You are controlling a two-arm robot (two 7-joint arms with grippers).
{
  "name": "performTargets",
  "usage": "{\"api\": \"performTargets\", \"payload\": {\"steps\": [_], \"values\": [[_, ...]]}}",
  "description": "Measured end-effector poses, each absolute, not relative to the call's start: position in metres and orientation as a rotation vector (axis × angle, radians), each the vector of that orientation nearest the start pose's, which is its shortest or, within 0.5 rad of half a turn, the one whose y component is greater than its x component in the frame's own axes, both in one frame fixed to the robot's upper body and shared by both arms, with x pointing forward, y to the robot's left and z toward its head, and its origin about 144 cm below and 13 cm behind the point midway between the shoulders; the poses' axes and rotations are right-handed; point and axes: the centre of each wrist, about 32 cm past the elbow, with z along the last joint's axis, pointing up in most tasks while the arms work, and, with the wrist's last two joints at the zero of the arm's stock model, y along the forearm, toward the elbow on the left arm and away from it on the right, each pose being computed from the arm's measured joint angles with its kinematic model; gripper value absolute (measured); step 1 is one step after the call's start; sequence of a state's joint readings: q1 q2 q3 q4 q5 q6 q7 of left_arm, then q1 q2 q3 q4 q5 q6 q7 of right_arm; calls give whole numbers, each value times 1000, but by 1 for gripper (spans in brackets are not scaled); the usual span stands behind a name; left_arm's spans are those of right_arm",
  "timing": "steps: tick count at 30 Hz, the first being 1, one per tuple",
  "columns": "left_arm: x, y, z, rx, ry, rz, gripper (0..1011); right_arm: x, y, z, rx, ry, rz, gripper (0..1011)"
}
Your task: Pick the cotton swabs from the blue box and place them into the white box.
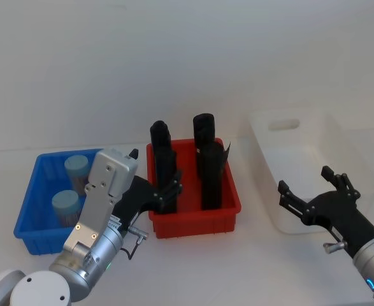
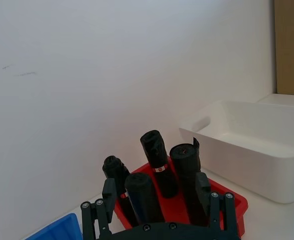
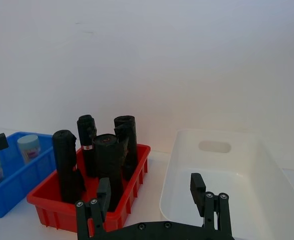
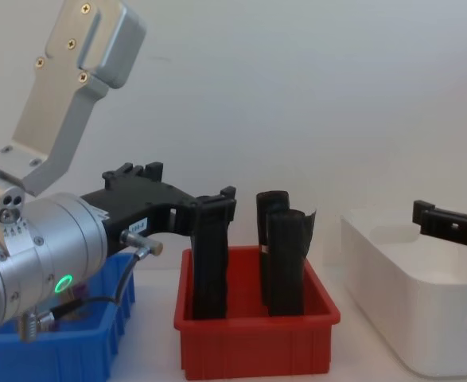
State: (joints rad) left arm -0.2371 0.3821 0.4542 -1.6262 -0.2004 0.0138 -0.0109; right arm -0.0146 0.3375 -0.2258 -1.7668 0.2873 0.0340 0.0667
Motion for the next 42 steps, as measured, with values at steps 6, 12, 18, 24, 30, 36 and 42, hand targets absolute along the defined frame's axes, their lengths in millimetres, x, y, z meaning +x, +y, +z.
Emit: {"api": "performTargets", "payload": {"steps": [6, 12, 18, 24, 30, 36, 42], "values": [[492, 198, 1204, 61, -268, 1124, 1004, 443, -237, 1189, 26, -75, -1229, 1002], [492, 198, 1204, 61, -268, 1124, 1004, 443, -237, 1189, 26, -75, -1230, 1002], [492, 198, 1204, 61, -268, 1124, 1004, 443, -237, 1189, 26, -75, -1229, 1002], [492, 198, 1205, 61, -267, 1125, 1004, 443, -237, 1189, 26, -75, -1229, 1002], [496, 199, 1205, 63, -251, 1149, 1004, 443, -237, 1189, 26, -75, -1229, 1002], [501, 199, 1205, 64, -224, 1183, 1004, 443, -237, 1189, 26, -75, -1229, 1002], [507, 202, 1205, 71, -180, 1230, 1004, 443, -237, 1189, 26, -75, -1229, 1002]]}}
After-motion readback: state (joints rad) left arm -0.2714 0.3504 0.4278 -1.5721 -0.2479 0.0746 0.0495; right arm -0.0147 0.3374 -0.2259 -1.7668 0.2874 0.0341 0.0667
